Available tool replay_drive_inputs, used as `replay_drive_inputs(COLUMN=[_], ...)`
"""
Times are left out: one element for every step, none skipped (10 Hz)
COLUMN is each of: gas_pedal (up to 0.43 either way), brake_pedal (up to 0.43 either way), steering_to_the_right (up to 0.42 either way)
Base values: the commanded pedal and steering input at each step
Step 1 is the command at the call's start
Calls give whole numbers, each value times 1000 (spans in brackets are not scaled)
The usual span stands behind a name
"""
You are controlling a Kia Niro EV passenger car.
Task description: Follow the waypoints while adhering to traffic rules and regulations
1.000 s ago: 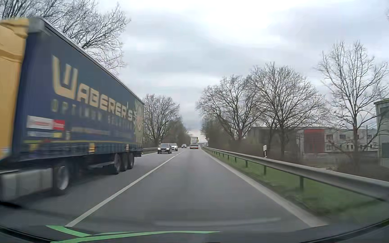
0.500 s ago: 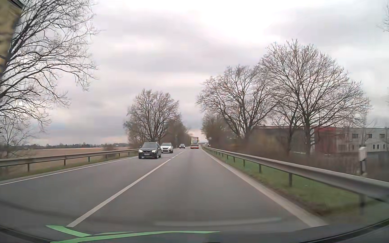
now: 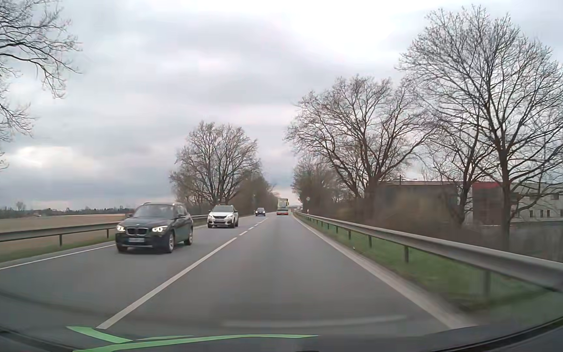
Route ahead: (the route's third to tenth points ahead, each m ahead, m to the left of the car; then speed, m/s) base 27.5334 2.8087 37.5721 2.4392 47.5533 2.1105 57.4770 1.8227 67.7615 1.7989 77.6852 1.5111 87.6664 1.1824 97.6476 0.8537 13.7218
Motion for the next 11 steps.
replay_drive_inputs(gas_pedal=[0, 0, 0, 0, 0, 0, 0, 20, 59, 67, 79], brake_pedal=[0, 0, 0, 0, 0, 0, 0, 0, 0, 0, 0], steering_to_the_right=[0, 0, 0, 0, 0, 0, 0, 0, 1, 1, 0])
